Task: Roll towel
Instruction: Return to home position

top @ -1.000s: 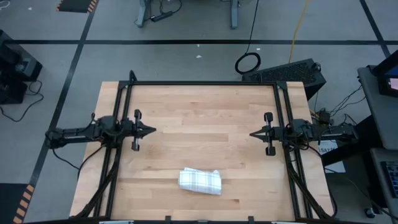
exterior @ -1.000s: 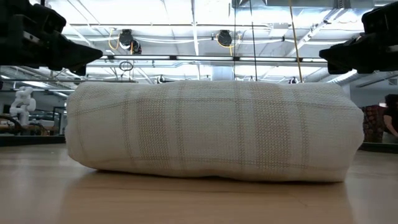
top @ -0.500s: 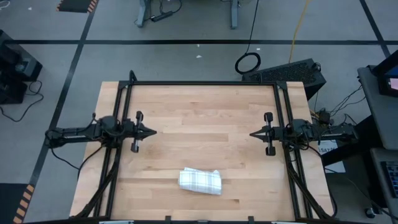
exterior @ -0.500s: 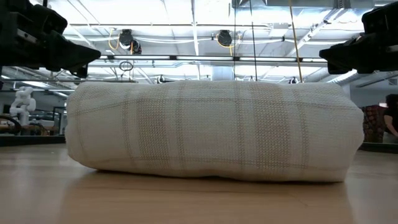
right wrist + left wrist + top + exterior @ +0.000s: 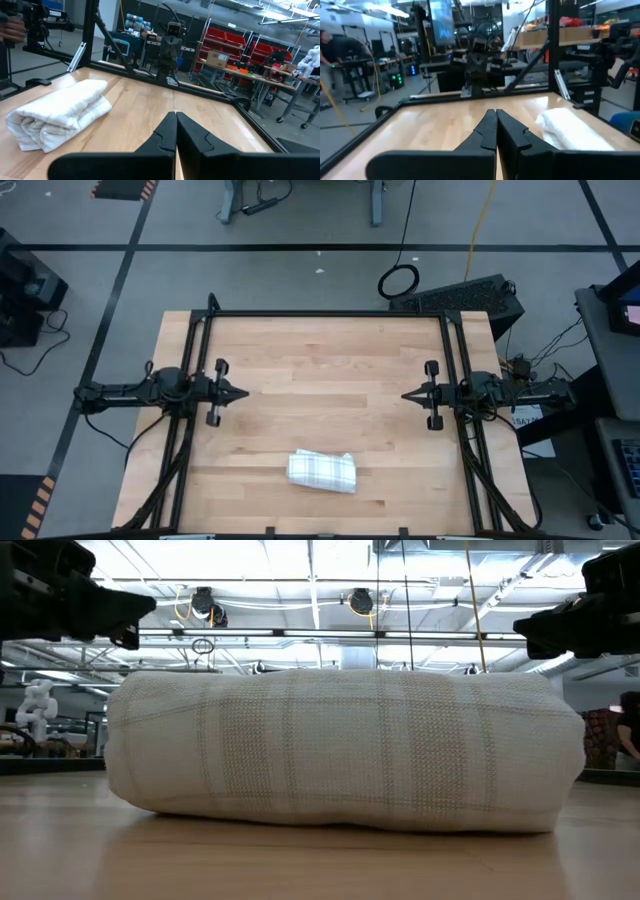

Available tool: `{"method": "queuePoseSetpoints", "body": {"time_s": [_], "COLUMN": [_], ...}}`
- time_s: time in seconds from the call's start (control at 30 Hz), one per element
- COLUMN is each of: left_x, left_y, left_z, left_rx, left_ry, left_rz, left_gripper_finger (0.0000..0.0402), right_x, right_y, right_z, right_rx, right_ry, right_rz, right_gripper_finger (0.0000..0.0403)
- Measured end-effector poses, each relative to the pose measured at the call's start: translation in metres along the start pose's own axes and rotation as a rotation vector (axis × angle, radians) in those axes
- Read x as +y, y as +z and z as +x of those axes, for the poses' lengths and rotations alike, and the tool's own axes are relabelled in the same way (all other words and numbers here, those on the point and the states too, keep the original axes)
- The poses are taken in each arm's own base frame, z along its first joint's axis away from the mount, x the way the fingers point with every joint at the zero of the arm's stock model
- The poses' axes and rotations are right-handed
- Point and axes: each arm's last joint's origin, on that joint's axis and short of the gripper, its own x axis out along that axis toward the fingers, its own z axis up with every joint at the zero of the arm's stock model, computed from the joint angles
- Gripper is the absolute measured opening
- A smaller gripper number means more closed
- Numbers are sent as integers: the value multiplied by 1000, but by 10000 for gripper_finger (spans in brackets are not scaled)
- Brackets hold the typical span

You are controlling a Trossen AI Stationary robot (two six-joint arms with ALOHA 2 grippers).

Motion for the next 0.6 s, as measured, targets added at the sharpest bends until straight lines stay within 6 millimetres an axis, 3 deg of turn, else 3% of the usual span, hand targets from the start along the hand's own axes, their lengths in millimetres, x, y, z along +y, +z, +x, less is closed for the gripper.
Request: {"method": "queuePoseSetpoints", "body": {"time_s": [0.6], "left_x": [2], "left_y": [-8], "left_z": [0], "left_rx": [85], "left_ry": [73], "left_rz": [-92], "left_gripper_finger": [25], "right_x": [0], "right_y": [0], "right_z": [0], "right_rx": [-2], "right_ry": [-3], "right_rz": [0], "right_gripper_finger": [0]}}
